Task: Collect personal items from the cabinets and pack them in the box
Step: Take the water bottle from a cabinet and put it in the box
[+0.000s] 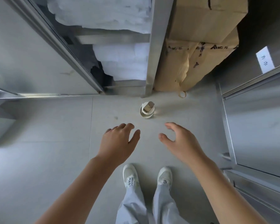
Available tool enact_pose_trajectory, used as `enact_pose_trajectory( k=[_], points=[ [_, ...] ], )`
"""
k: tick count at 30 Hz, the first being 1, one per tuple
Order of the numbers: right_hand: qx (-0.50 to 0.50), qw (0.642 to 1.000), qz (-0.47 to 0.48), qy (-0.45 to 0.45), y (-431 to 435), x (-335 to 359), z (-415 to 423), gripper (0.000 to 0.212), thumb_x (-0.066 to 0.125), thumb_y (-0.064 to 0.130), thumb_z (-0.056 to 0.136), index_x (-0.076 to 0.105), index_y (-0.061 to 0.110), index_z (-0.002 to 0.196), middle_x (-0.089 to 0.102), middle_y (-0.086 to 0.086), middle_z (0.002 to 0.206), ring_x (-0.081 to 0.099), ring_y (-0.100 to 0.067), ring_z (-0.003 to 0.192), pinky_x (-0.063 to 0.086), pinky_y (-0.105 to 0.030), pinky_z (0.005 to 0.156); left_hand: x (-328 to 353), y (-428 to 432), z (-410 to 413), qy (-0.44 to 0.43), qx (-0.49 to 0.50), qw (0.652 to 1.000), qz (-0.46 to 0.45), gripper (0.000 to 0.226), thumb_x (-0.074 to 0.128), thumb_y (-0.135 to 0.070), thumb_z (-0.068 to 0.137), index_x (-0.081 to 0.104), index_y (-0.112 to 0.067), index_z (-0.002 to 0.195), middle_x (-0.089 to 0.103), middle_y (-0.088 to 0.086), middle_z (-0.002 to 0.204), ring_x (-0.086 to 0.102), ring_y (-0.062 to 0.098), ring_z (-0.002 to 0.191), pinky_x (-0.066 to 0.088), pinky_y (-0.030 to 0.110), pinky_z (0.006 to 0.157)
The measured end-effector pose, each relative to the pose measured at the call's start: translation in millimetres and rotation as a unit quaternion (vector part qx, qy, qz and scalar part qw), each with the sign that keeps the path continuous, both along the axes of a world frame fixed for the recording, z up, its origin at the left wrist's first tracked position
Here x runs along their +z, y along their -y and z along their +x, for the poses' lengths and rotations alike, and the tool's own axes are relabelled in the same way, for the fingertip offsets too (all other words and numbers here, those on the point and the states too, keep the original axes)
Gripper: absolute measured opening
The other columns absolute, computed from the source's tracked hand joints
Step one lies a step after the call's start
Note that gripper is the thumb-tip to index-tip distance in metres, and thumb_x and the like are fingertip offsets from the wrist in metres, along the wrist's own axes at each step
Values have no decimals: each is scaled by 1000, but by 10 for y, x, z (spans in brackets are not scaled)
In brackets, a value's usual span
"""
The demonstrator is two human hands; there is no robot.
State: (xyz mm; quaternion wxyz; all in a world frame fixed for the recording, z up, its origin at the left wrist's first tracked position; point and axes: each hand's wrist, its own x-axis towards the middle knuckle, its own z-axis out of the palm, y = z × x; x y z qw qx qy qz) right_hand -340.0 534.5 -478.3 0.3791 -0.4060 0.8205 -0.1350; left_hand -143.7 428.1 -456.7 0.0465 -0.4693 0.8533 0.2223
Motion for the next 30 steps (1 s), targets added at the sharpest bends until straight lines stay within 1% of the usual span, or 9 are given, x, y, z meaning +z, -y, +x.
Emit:
enact_pose_trajectory(
  k=[6,9,12,15,17,19,22,25,30],
  points=[
    [-22,999,-47,-1,28,-1426,-34,67,62,48,94,42,21,152,52,4,152,46,-17,141,38,-34,110,-1369,9,-106,-22,36,999,2,41,39,-51,97,63,-24,116,70,-7,106,65,19,92,42,30,73],
    [-28,997,-71,-4,91,-2212,-112,70,64,50,93,41,23,153,50,6,153,44,-16,142,35,-26,104,-2158,12,-91,-4,16,1000,-2,40,40,-50,97,65,-23,114,70,-6,105,65,21,88,39,29,73],
    [-30,995,-99,-5,214,-2971,-269,73,65,54,90,40,27,152,49,10,153,43,-11,142,32,-23,101,-2925,150,-66,11,-1,1000,-14,40,42,-50,96,66,-22,113,71,-6,103,65,24,85,37,29,71],
    [-27,992,-125,-4,368,-3666,-465,80,67,56,87,36,28,155,46,11,155,41,-9,143,35,-26,104,-3592,396,-65,14,-22,999,-32,37,46,-48,97,65,-21,115,71,-5,105,65,26,89,41,31,75],
    [-25,991,-134,-2,462,-4042,-570,86,70,57,84,32,28,156,44,11,156,41,-9,143,36,-27,105,-3914,589,-74,4,-38,998,-44,40,42,-49,98,64,-22,117,70,-6,109,65,23,96,45,33,81],
    [-16,988,-154,12,580,-4400,-633,91,73,57,82,31,29,157,42,13,158,40,-8,144,38,-30,110,-4199,783,-85,-12,-54,997,-59,47,34,-53,97,64,-23,117,68,-9,113,65,20,100,47,33,86],
    [-24,978,-198,62,780,-4745,-653,97,74,62,74,33,31,156,44,18,155,44,-3,140,40,-36,115,-4470,1021,-105,-13,-81,993,-85,55,25,-57,95,63,-25,117,66,-11,117,63,16,102,46,32,87],
    [-25,969,-228,87,891,-4915,-679,104,72,70,65,34,33,155,47,18,152,46,-1,138,41,-37,114,-4620,1112,-125,-5,-91,991,-100,56,25,-59,94,62,-25,120,65,-11,119,63,15,104,46,32,88],
    [-39,967,-232,98,836,-5007,-728,107,78,68,62,36,34,154,48,18,151,46,1,138,41,-37,115,-4722,969,-148,2,-89,993,-81,55,27,-60,94,58,-26,125,63,-13,122,63,13,104,46,29,87]
  ],
)
